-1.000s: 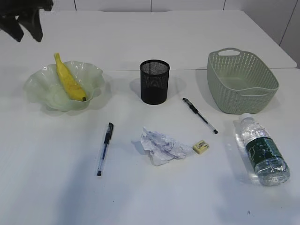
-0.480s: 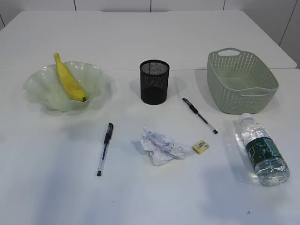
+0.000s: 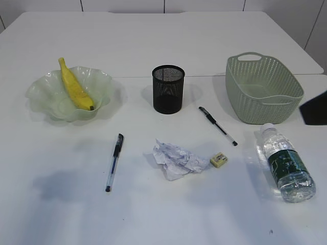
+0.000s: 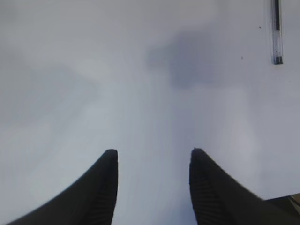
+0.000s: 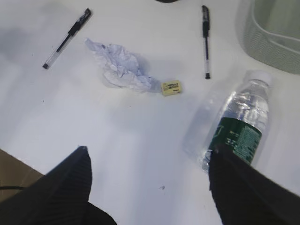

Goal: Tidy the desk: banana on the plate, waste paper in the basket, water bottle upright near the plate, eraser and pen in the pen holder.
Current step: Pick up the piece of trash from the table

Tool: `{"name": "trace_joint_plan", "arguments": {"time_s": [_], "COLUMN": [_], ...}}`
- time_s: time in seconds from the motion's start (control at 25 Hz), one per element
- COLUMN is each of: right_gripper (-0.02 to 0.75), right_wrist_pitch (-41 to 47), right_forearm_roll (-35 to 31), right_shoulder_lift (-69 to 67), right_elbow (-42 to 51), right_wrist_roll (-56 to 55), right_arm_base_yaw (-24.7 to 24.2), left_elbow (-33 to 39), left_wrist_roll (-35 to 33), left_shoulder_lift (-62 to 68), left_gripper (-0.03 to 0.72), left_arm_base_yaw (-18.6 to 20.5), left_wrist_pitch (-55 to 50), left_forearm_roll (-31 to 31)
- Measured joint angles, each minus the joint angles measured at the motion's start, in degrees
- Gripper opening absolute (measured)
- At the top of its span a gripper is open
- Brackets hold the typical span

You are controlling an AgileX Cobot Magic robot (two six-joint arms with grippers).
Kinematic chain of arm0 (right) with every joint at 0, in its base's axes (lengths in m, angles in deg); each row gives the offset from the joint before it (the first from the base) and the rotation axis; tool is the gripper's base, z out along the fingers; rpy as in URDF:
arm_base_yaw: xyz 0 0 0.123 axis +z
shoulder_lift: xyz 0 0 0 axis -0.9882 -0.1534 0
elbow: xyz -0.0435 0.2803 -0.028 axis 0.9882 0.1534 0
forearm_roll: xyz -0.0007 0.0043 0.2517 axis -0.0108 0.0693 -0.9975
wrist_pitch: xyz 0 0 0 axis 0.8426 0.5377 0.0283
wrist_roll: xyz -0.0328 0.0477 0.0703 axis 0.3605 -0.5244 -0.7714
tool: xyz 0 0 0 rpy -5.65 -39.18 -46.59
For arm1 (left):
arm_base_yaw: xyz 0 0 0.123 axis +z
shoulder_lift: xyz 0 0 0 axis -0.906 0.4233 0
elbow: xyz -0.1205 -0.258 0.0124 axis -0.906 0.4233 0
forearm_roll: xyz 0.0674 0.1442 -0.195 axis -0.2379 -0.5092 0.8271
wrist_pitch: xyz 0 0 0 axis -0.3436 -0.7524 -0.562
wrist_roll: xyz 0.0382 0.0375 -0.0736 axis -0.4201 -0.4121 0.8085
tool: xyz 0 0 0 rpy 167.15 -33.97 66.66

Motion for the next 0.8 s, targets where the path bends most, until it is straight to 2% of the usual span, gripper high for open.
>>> {"name": "trace_joint_plan", "arguments": {"time_s": [0.12,0.44,0.68,0.8], "right_gripper": [0.580,0.580,0.580,0.580], "right_wrist_pitch": [0.7,2.0,2.7,3.0], "right_forearm_roll": [0.0,2.8,3.4,3.4], "right_shoulder_lift": [-8.8,-30.1,-44.7,-49.9], "right_elbow": [-5.0,-20.1,-29.9,-31.7], "right_wrist_roll": [3.2,9.2,10.9,11.3], "right_arm_base_yaw": [3.5,10.9,14.8,15.5], "left_elbow": [0.7,0.7,0.7,0.7], "left_wrist_roll": [-2.7,-3.6,-3.7,-3.7], "left_shoulder_lift": [-0.2,-0.4,-0.4,-0.4], "left_gripper": [0.349,0.358,0.480,0.501], "left_arm_base_yaw": [0.0,0.0,0.0,0.0], "left_wrist_pitch": [0.0,0.7,2.2,2.2], "left_forearm_roll": [2.1,2.4,2.4,2.4]}}
